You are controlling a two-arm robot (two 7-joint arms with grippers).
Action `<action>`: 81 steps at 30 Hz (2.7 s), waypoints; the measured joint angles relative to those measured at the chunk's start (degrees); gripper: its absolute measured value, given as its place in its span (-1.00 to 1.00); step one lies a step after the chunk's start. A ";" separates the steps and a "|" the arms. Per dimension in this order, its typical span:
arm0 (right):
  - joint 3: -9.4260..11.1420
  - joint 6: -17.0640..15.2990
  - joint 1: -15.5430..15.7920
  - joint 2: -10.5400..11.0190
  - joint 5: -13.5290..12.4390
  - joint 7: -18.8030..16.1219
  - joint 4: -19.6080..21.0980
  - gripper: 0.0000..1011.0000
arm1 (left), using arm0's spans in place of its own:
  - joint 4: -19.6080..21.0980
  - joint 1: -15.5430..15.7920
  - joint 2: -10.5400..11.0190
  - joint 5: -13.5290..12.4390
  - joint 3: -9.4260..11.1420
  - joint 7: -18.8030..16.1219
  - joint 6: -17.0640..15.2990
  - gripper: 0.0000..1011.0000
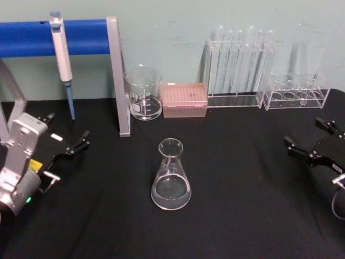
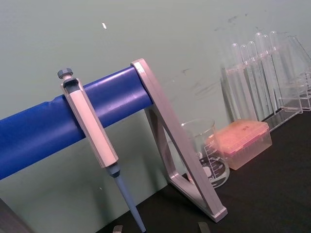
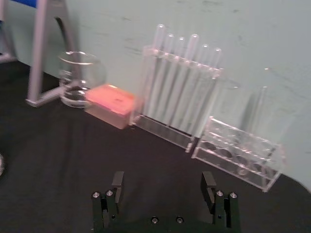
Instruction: Grasp the erlenmeyer flask with one hand, shake it three times, then place it back.
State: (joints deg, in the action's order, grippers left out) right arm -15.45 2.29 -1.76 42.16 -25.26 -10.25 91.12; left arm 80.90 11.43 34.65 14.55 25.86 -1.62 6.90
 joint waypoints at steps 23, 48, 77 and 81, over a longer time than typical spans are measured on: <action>-1.45 -0.21 0.02 -0.75 -5.13 -18.78 3.57 0.98 | 0.00 0.00 0.00 0.00 0.00 0.00 0.00 0.98; -11.06 1.21 -12.17 -6.21 -4.33 -32.73 -5.38 0.98 | 0.00 0.00 0.00 0.00 0.00 0.00 0.00 0.98; -19.34 2.38 -24.63 -13.39 -6.01 -39.89 -19.60 0.98 | 0.00 0.00 0.00 0.00 0.00 0.00 0.00 0.98; -19.98 2.62 -25.75 -14.10 -6.25 -40.79 -21.00 0.98 | 0.00 0.00 0.00 0.00 0.00 0.00 0.00 0.98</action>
State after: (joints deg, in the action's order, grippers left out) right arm -35.42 4.91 -27.51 28.06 -31.51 -51.05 70.11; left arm 80.90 11.43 34.65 14.55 25.86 -1.62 6.91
